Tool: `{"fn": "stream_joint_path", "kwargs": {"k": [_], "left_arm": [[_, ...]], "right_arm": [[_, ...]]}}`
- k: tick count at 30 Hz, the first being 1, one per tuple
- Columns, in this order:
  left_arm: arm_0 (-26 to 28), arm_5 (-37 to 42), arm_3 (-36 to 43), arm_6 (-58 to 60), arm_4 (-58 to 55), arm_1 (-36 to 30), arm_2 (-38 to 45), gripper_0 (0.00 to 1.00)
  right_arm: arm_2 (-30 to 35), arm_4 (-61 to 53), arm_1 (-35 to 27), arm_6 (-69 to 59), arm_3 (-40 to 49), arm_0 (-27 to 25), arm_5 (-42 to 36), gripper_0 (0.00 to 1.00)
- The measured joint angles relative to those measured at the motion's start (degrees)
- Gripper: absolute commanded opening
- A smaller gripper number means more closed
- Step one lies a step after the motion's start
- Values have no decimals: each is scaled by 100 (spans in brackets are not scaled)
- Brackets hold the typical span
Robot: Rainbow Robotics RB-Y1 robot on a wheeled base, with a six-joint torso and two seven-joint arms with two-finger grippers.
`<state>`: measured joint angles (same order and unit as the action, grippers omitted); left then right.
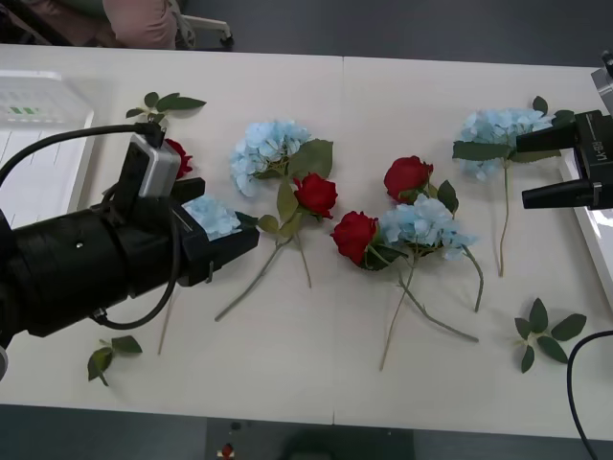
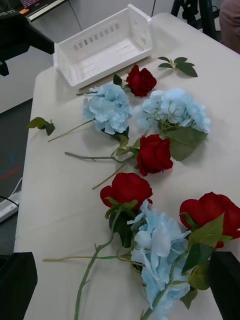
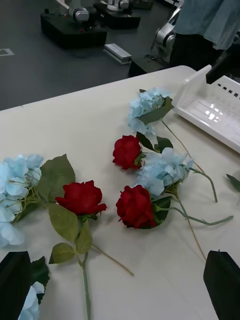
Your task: Put the red flowers into the right box and the blue flowers into the left box
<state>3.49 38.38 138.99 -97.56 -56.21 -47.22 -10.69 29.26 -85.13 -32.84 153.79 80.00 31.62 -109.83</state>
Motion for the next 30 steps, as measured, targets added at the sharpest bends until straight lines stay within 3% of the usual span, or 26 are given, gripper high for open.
{"fn": "stream_joint_path", "kwargs": {"k": [5,15,25,30], "left_arm": [[0,-97,0,0,-16,-74,161,100],[11,1189,-232,205,-1165,-712,1977,100],[-216,1796,-1922,328,-1561,-856,2083,100],[-814,1795,-3092,-168,-1543,-856,1596,100]], "right_arm": [[0,0,0,0,0,0,0,100],[0,226,-13,0,-28,-120,0,100],[-87,1378,-183,-121,-28,-120,515,100],[-403,2267,-183,-2430,-28,-120,992,100]]}}
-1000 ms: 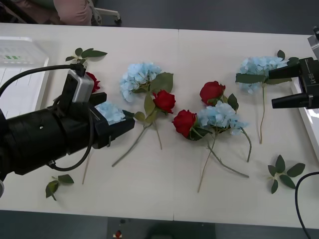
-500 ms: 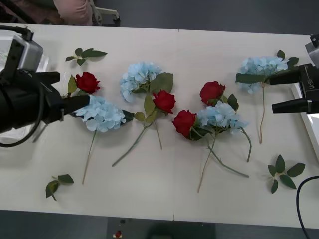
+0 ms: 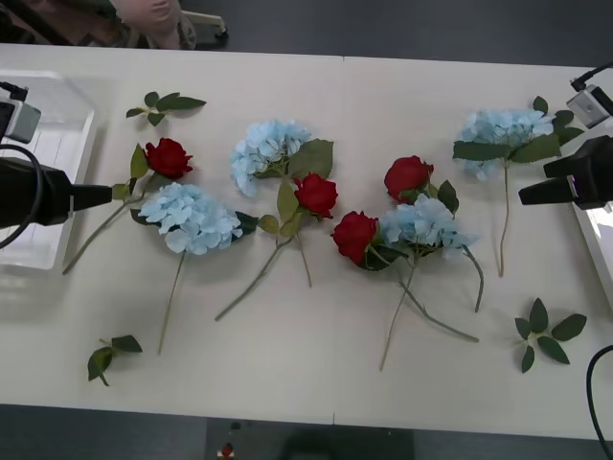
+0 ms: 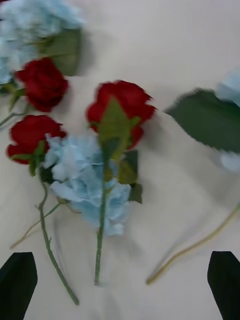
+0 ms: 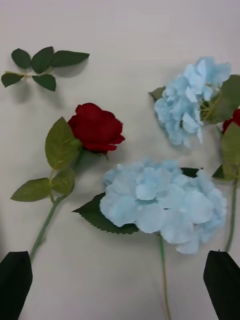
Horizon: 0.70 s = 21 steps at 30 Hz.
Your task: Put the red flowers into the right box and the blue flowers into the left box
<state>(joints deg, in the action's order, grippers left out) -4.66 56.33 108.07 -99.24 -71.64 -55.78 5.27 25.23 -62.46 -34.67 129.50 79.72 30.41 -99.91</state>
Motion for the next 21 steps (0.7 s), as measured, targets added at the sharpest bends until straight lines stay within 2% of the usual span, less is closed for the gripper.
{"fn": "stream_joint_path", "kwargs": {"k": [2,7,12,21], "left_arm": [[-255,-28,-393,-424,1,0,-242,100],[-776,-288,-1118,-758,103,0,-884,100],[-1251,-415,-1807,-1330,120,1,-1445,100],[-1992,-904,-2811,-1753,243,1,-2527,100]], "right_arm": [[-139,434,0,-778,-1,0,215,100],[-515,1342,1,-1155,-3,0,769,100],[-1017,2006,27,-2248,-25,0,1490,100],[-1862,2389,123,-2426,-906,1,2917,100]]}}
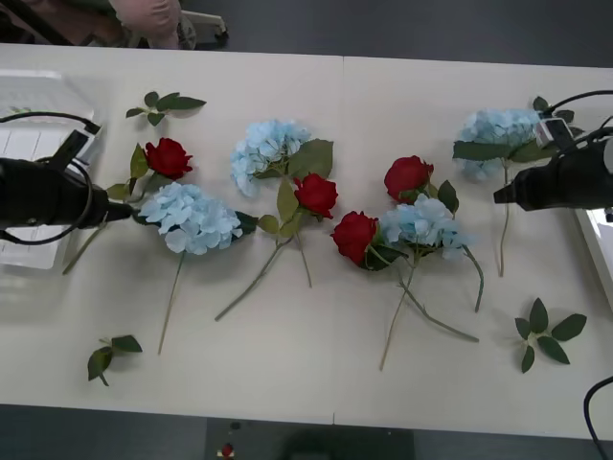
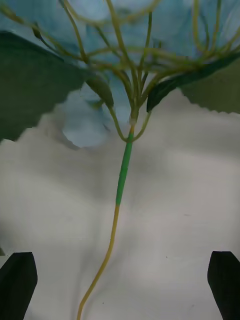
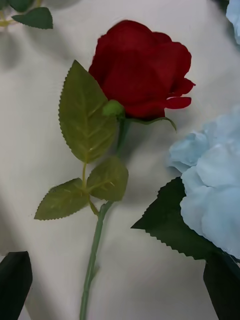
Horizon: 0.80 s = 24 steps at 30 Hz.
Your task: Put the red flowers into the right box and the blue flowers into the left box
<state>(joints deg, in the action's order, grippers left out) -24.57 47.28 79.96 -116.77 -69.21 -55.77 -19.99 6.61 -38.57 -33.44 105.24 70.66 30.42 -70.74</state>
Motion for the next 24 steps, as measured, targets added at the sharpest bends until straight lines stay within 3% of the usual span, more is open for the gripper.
{"fn": "stream_joint_path", "kwargs": {"k": [9,17,20,22,24], "left_arm": [[-829,-540,-991,-42,277,194,-1280,100],[-1275,-623,-1744,-125,862,729,-1459,100],[-1385,-644,-1932,-362,1091,897,-1453,100],[-1450,-699,-2031,-376,1120,966,-1446,92],[-1489,-822,-2122,-377,1121,1014,-1445,76]], "right_arm": [[-236,36,75,-5,-555,0,643,100],[-342,271,335,-316,-556,0,1129,100],[-614,343,331,-539,-556,0,1297,65],[-768,367,331,-680,-556,0,1313,53],[-833,367,331,-723,-557,0,1308,20]]}}
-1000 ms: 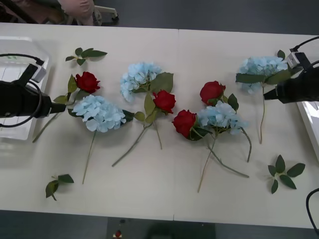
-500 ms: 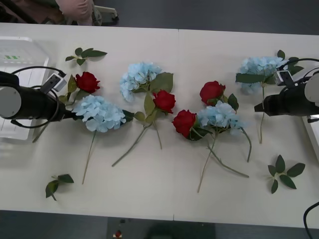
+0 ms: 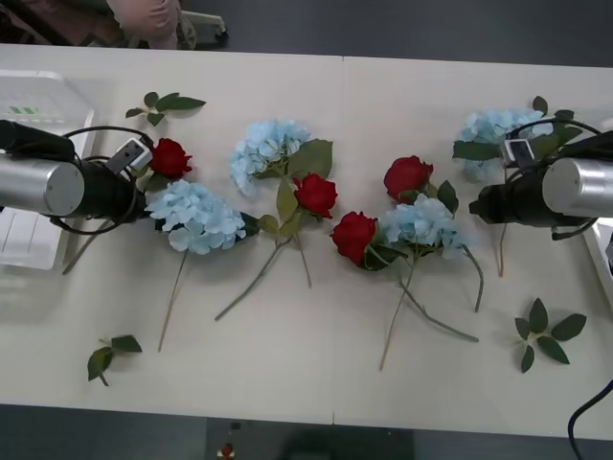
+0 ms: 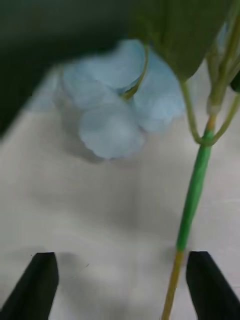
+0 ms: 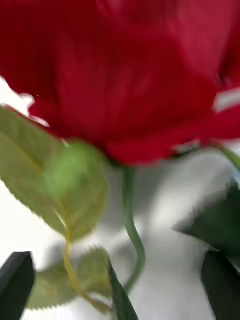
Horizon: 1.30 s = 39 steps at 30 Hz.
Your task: Put the red flowers into the right box and the blue flowers into the left box
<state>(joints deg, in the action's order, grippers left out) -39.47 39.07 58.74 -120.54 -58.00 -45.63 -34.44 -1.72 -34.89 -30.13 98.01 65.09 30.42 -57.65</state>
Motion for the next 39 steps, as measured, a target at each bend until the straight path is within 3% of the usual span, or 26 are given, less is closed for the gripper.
{"fn": "stream_joint_path", "kwargs": {"k": [2,3,4,6,8,22,25,31,32,33,35,39], "left_arm": [[-12,-62,-63,0,0,30,0,60],[-12,-69,-70,0,0,32,0,42],[-12,-69,-74,0,0,32,0,34],[-12,-69,-102,0,1,32,0,7],[-12,-69,-130,0,1,32,0,0],[-12,-263,-124,6,-78,25,-109,0],[-10,-263,216,156,-199,-78,-109,0],[185,-263,1635,1094,-740,-612,22,0],[266,-261,1828,1138,-793,-676,130,0],[372,-227,2073,1176,-896,-742,284,0],[629,-24,2589,1226,-1123,-874,704,0],[1127,355,3621,1504,-1469,-1123,1600,0]], "right_arm": [[10,15,0,0,-4,0,0,3],[28,45,0,0,-15,0,0,0],[53,80,0,0,-37,0,2,0],[105,115,0,0,-95,0,15,0],[145,116,0,0,-149,0,53,0],[161,-11,-10,0,-6,0,69,0],[209,-170,-11,0,97,0,69,0],[301,-442,-13,0,150,0,69,0],[301,-441,-14,1,150,0,69,57],[301,-439,-14,1,151,0,69,95],[301,-431,-15,1,162,0,69,100],[300,-429,-16,3,282,-1,57,100]]}}
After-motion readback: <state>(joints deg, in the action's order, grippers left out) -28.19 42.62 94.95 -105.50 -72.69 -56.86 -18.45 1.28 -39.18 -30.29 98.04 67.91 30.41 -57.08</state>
